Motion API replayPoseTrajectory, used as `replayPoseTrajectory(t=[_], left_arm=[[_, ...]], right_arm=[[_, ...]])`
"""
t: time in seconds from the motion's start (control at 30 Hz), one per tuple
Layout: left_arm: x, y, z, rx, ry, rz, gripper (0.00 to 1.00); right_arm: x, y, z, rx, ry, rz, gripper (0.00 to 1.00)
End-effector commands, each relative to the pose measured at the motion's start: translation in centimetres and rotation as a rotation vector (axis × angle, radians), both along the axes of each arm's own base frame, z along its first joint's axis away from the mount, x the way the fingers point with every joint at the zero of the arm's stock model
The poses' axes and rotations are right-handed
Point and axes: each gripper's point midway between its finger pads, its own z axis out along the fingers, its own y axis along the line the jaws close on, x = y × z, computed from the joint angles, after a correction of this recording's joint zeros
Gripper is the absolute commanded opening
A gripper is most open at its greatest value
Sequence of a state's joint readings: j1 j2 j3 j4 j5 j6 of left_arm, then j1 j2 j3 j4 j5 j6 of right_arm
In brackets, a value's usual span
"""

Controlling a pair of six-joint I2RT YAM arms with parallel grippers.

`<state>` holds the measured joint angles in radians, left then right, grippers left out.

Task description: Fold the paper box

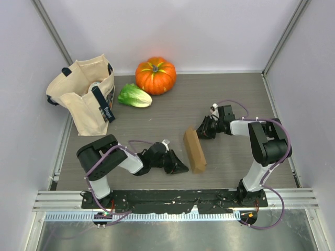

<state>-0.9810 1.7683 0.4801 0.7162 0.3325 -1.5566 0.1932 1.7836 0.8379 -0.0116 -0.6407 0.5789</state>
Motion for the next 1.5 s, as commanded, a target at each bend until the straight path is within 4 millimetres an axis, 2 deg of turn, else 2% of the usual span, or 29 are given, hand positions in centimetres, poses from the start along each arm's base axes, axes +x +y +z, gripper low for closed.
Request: replayPoseTrajectory(t=[0.0, 0.2, 0.23, 0.27, 0.3, 0.33, 0.37, 0.4, 0.43, 0.5, 0.53, 0.57, 0.63, 0.7, 0.77, 0.83, 0.87, 0.93, 0.97, 1.0, 1.07, 1.1, 1.13, 1.23, 1.27, 1.3, 1.37, 1.43, 1.47], left_arm=[[2.6, 1.4, 0.4, 0.019, -0.042, 0.062, 0.16], [3.6, 2.1, 1.7, 0.132, -0.16, -0.008, 0.22], [4.0, 2.4, 1.8, 0.156, -0.187, 0.0, 0.23], [4.1, 2.6, 2.7, 0.154, -0.231, -0.014, 0.25], [4.1, 2.7, 3.0, 0.16, -0.24, -0.021, 0.28], [3.7, 2.7, 3.2, 0.16, -0.239, -0.043, 0.29], [3.9, 2.5, 4.0, 0.159, -0.255, -0.053, 0.28], [3.5, 3.3, 3.4, 0.206, -0.249, -0.067, 0.3], [4.2, 3.8, 3.3, 0.24, -0.281, -0.041, 0.31], [5.1, 5.0, 3.8, 0.293, -0.331, -0.017, 0.34], [6.3, 5.7, 3.9, 0.309, -0.338, 0.018, 0.34], [7.0, 5.6, 4.6, 0.293, -0.339, 0.023, 0.34], [8.1, 5.5, 4.9, 0.267, -0.322, 0.009, 0.32], [8.1, 5.1, 5.4, 0.267, -0.311, -0.025, 0.31], [8.1, 5.7, 5.3, 0.281, -0.326, -0.015, 0.31], [7.9, 6.3, 6.3, 0.269, -0.361, 0.003, 0.33], [7.5, 7.1, 5.6, 0.294, -0.352, 0.008, 0.34], [7.1, 8.1, 6.5, 0.306, -0.377, 0.027, 0.35], [6.4, 9.0, 6.1, 0.332, -0.366, 0.019, 0.35], [6.3, 9.5, 6.2, 0.345, -0.371, 0.029, 0.35], [5.4, 10.9, 6.8, 0.359, -0.382, 0.045, 0.36], [5.1, 11.5, 6.8, 0.368, -0.387, 0.052, 0.39], [5.1, 12.3, 7.0, 0.386, -0.4, 0.076, 0.4], [4.3, 14.4, 7.7, 0.417, -0.419, 0.115, 0.46], [3.8, 15.2, 7.9, 0.424, -0.424, 0.123, 0.5], [3.7, 15.7, 7.9, 0.432, -0.426, 0.132, 0.51], [3.1, 16.5, 7.4, 0.449, -0.411, 0.141, 0.53], [2.7, 16.9, 7.5, 0.435, -0.404, 0.158, 0.53], [2.9, 17.6, 7.1, 0.468, -0.402, 0.186, 0.53]], right_arm=[[-0.8, 0.6, 2.3, 0.057, -0.091, -0.01, 0.25], [-2.3, -1.3, 2.6, -0.021, -0.091, -0.115, 0.28], [-2.1, -2.3, 2.1, -0.087, -0.106, -0.133, 0.3], [-1.6, -3.2, 2.7, -0.143, -0.126, -0.156, 0.3], [-2.9, -4.6, 1.8, -0.232, -0.051, -0.177, 0.31], [-2.5, -6.9, 1.2, -0.356, -0.052, -0.248, 0.32], [-2.4, -7.8, 1.7, -0.409, -0.044, -0.277, 0.33], [-4.1, -9.2, 1.3, -0.484, 0.027, -0.296, 0.33], [-4.8, -10.0, 1.2, -0.525, 0.052, -0.315, 0.33], [-7.5, -9.6, 1.0, -0.503, 0.118, -0.313, 0.32], [-8.6, -9.4, 0.9, -0.504, 0.135, -0.307, 0.31], [-10.3, -9.1, 0.2, -0.533, 0.149, -0.286, 0.31], [-12.2, -8.7, 1.2, -0.532, 0.133, -0.305, 0.3], [-14.6, -8.1, 0.9, -0.547, 0.15, -0.295, 0.29], [-16.4, -6.9, 1.2, -0.52, 0.123, -0.255, 0.28], [-16.7, -5.5, 1.8, -0.447, 0.077, -0.267, 0.27], [-17.5, -5.2, 1.2, -0.436, 0.084, -0.262, 0.26], [-17.6, -3.0, 1.6, -0.34, 0.069, -0.258, 0.26], [-18.1, -2.1, 1.5, -0.291, 0.081, -0.246, 0.26], [-17.7, 0.2, 2.6, -0.196, 0.043, -0.218, 0.25], [-17.3, 2.4, 3.1, -0.089, 0.051, -0.244, 0.25], [-16.2, 4.6, 4.8, 0.016, 0.007, -0.247, 0.24], [-16.6, 6.3, 5.2, 0.055, 0.0, -0.223, 0.24], [-15.5, 11.1, 7.7, 0.19, -0.042, -0.21, 0.23], [-14.9, 13.2, 10.1, 0.249, -0.11, -0.196, 0.23], [-14.5, 14.3, 9.0, 0.221, -0.114, -0.182, 0.23], [-14.0, 16.9, 10.7, 0.281, -0.16, -0.121, 0.25], [-14.4, 17.2, 9.8, 0.272, -0.121, -0.087, 0.26], [-14.9, 16.4, 8.8, 0.251, -0.108, -0.091, 0.26]])
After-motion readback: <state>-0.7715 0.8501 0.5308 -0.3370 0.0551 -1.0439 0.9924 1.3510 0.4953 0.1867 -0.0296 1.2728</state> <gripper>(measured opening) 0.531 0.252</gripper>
